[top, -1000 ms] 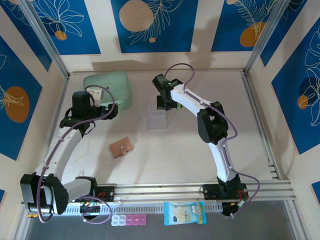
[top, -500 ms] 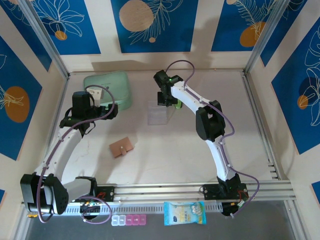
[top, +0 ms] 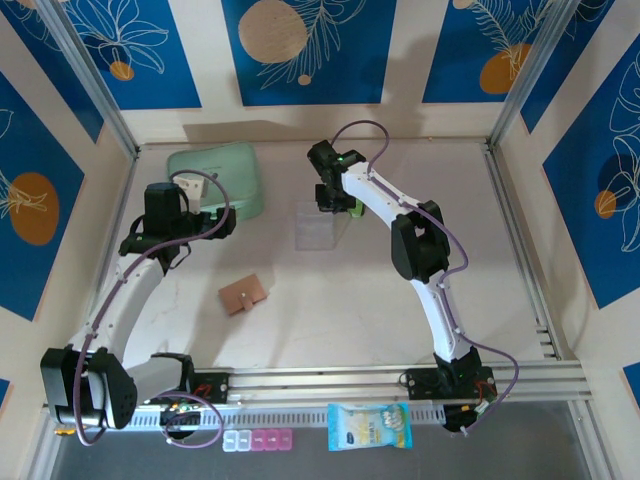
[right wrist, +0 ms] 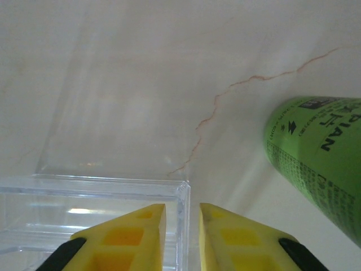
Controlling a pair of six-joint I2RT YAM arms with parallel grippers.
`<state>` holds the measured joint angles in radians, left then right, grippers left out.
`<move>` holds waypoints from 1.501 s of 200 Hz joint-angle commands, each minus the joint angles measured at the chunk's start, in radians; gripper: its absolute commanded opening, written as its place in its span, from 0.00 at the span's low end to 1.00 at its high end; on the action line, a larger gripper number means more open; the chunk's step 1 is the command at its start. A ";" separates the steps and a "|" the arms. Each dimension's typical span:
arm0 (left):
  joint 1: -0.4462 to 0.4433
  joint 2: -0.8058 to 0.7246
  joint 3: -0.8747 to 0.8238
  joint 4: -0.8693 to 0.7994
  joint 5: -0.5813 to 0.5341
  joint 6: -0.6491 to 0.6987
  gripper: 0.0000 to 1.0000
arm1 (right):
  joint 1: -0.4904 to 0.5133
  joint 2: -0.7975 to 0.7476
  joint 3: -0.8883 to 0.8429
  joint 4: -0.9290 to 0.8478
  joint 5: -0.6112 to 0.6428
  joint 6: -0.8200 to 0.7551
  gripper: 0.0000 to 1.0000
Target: Take the credit cards out of the card holder
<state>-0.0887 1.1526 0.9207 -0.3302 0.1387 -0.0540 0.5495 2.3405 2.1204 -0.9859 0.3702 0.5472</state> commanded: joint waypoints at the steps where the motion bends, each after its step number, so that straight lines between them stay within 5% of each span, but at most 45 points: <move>1: 0.010 -0.027 -0.008 0.010 0.015 0.002 0.99 | 0.004 -0.022 0.033 -0.030 -0.002 0.000 0.28; 95: 0.003 0.037 0.033 -0.061 0.055 -0.085 0.95 | 0.027 -0.133 0.013 -0.041 -0.006 -0.010 0.34; 152: -0.030 0.137 -0.004 -0.143 0.092 -0.216 0.89 | 0.031 -0.299 -0.198 0.052 -0.121 0.031 0.35; 215: -0.078 0.277 -0.128 -0.047 0.222 -0.315 0.89 | 0.023 -0.406 -0.363 0.108 -0.148 0.036 0.36; 300: -0.190 0.316 -0.179 -0.170 0.102 -0.348 0.91 | 0.006 -0.465 -0.442 0.136 -0.152 0.028 0.38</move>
<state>-0.2405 1.4807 0.7712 -0.4282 0.2764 -0.3725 0.5621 1.9221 1.6951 -0.8604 0.2352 0.5701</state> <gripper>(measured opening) 0.906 0.379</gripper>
